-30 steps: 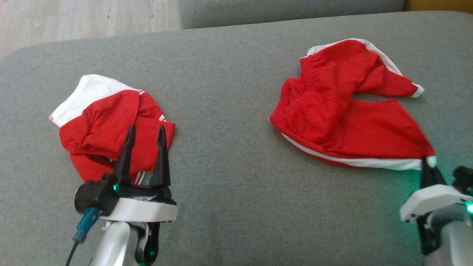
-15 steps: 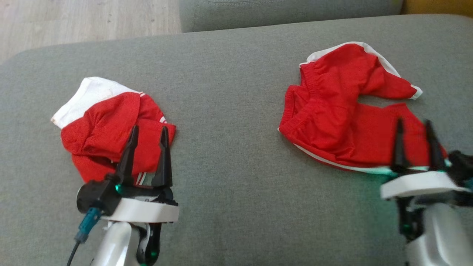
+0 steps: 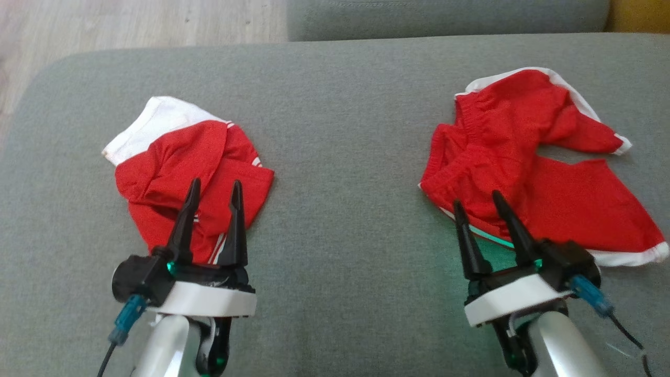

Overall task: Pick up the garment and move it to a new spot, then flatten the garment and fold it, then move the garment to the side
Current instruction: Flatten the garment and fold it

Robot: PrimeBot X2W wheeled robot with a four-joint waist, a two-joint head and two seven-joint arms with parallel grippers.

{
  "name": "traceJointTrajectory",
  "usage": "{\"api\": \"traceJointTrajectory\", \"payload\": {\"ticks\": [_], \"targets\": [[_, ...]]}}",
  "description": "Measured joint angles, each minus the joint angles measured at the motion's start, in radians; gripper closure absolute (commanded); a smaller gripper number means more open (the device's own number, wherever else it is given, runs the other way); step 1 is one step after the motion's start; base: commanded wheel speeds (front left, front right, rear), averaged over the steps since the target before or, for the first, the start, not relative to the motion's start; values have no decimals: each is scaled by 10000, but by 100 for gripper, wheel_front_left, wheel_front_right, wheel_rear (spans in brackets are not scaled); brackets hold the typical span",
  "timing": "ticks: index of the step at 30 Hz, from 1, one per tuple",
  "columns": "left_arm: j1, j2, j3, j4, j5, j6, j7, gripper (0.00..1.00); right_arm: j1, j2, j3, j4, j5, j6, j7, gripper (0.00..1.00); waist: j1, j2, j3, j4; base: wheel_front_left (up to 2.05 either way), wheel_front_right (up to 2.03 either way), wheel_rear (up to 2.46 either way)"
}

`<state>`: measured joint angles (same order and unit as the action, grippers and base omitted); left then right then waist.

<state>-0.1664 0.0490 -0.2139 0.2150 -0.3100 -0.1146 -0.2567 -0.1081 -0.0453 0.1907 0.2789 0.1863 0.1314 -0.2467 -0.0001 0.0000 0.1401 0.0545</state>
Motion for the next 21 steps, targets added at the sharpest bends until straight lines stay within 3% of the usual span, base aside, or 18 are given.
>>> {"api": "traceJointTrajectory", "payload": {"ticks": [11,21], "targets": [[-30,-6,-94,-17,-42,-2,0,0,-1316,-21,272,1718,-1097,0,1049,0,2,0,531,507,0,0,0],[-218,-17,-205,-17,-102,-12,0,0,-2424,-38,-98,3657,-1160,0,1285,0,2,0,852,834,0,0,0]]}}
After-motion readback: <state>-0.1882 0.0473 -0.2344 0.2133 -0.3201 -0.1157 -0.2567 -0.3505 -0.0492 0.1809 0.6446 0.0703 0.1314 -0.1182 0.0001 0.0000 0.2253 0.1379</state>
